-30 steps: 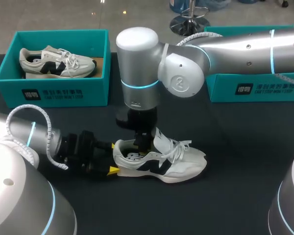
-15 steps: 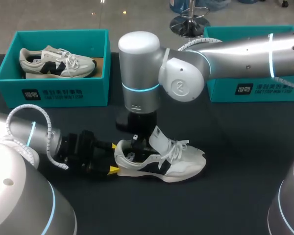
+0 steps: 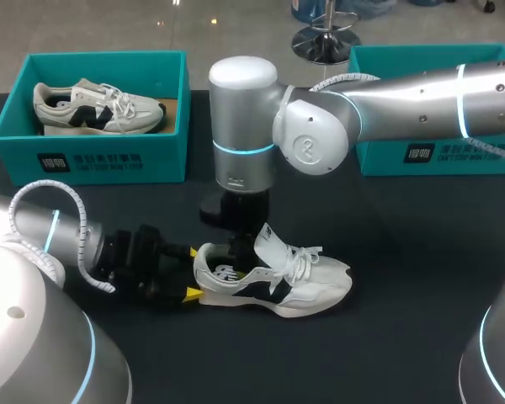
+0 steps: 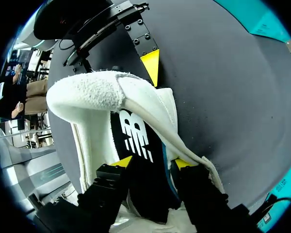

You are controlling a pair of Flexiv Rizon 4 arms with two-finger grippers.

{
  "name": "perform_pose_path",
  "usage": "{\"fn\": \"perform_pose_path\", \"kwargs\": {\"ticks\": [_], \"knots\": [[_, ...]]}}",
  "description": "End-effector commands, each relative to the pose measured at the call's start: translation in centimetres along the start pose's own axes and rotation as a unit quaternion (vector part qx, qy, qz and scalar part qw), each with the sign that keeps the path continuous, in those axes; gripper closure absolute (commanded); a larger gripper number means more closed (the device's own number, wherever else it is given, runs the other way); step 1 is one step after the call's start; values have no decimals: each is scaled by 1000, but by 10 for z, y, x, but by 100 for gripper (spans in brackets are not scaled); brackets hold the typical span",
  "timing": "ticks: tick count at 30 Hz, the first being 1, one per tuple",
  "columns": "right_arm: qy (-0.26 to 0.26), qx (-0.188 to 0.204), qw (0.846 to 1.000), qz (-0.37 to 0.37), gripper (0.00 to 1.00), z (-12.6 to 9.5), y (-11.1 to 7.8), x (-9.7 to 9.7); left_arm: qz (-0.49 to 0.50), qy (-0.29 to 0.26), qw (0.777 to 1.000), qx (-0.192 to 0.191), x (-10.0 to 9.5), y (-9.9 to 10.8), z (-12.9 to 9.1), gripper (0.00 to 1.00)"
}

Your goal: Take the shoe out of the shoebox, open the shoe tongue, remove and reinsert the insole, then place the shoe into the shoebox

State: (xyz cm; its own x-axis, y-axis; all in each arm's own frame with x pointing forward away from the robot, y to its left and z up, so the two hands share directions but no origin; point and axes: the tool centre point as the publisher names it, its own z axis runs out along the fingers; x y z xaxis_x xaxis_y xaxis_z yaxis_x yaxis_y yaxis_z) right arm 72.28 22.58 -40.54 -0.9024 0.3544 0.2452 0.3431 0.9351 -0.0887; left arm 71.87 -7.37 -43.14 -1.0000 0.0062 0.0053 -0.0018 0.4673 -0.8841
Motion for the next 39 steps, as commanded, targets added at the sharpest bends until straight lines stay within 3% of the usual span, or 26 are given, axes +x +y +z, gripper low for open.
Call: {"fn": "perform_pose_path", "kwargs": {"ticks": [1,19,34,39], "knots": [[-8,5,1000,1,100,42,6,15,1,-2,1000,0,-2,3,6,100],[-36,6,999,-3,100,15,10,14,1,-2,1000,0,-2,3,6,100],[-88,-13,996,-1,100,-57,-4,18,1,-2,1000,0,-2,3,6,100],[-96,-11,995,0,100,-66,-8,16,1,-2,1000,0,-2,3,6,100]]}}
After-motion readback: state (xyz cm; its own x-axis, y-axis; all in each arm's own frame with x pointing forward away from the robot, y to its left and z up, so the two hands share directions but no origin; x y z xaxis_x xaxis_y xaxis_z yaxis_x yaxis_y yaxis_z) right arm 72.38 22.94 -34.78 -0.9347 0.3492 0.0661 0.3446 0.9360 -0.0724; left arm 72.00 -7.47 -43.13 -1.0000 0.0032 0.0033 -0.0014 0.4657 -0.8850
